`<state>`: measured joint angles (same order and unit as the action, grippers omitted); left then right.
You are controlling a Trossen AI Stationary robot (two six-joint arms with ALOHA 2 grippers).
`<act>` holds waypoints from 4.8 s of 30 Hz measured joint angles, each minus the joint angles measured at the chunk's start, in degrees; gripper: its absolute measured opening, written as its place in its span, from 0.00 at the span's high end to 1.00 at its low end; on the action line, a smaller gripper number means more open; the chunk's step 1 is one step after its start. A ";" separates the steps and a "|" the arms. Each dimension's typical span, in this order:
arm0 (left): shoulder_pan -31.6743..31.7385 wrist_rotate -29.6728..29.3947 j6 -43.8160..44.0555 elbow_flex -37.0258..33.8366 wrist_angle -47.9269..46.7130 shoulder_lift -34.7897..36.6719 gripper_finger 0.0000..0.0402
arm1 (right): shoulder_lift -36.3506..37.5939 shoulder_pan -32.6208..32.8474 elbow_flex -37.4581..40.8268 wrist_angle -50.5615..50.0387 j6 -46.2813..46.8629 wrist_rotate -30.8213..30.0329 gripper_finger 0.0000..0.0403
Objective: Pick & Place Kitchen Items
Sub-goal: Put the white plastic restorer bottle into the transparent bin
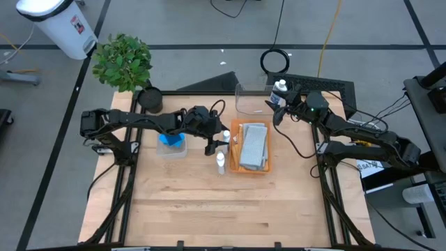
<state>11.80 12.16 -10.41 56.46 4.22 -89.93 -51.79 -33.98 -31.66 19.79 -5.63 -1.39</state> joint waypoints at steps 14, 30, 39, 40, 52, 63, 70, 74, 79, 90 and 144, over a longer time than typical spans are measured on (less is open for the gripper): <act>0.27 -0.20 0.59 0.01 0.62 -0.44 0.41 | -0.13 -0.02 0.00 0.00 0.22 -0.01 0.47; 1.10 -0.86 3.68 1.47 0.16 2.25 0.71 | -0.14 -0.02 0.20 0.32 0.27 0.07 0.47; 0.77 -7.90 5.23 3.64 0.66 6.30 0.71 | -2.78 3.98 1.31 3.86 0.43 7.27 0.47; 0.51 -9.65 5.50 3.98 0.43 6.41 0.71 | -3.60 5.21 1.36 4.85 0.39 7.29 0.47; 0.01 -22.91 10.78 6.10 9.09 6.43 0.71 | -22.08 21.12 -0.79 23.20 -9.27 -8.62 0.47; -0.01 -27.28 13.66 6.10 10.11 6.25 0.71 | -31.77 23.24 -8.23 27.26 -10.54 -12.08 0.42; -0.69 -27.32 13.84 6.10 10.64 5.88 0.71 | -35.15 23.04 -11.46 28.53 -12.68 -12.39 0.45; -1.11 -27.28 13.77 6.10 10.71 5.86 0.71 | -35.39 23.04 -11.99 29.12 -13.76 -15.69 0.55; -1.48 -28.26 13.22 6.10 11.01 5.77 0.71 | -35.36 22.61 -12.00 29.08 -14.53 -18.04 0.73; -2.08 -24.37 12.75 6.10 10.49 5.81 0.37 | -29.84 22.07 -11.96 18.43 -12.42 -11.07 0.96; -1.58 -2.96 4.28 7.87 20.17 1.27 0.31 | -10.29 18.37 -11.96 3.77 0.48 16.73 0.97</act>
<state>10.22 9.20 -6.13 64.34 24.39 -88.66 -62.08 -15.61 -43.62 23.56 -5.14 15.34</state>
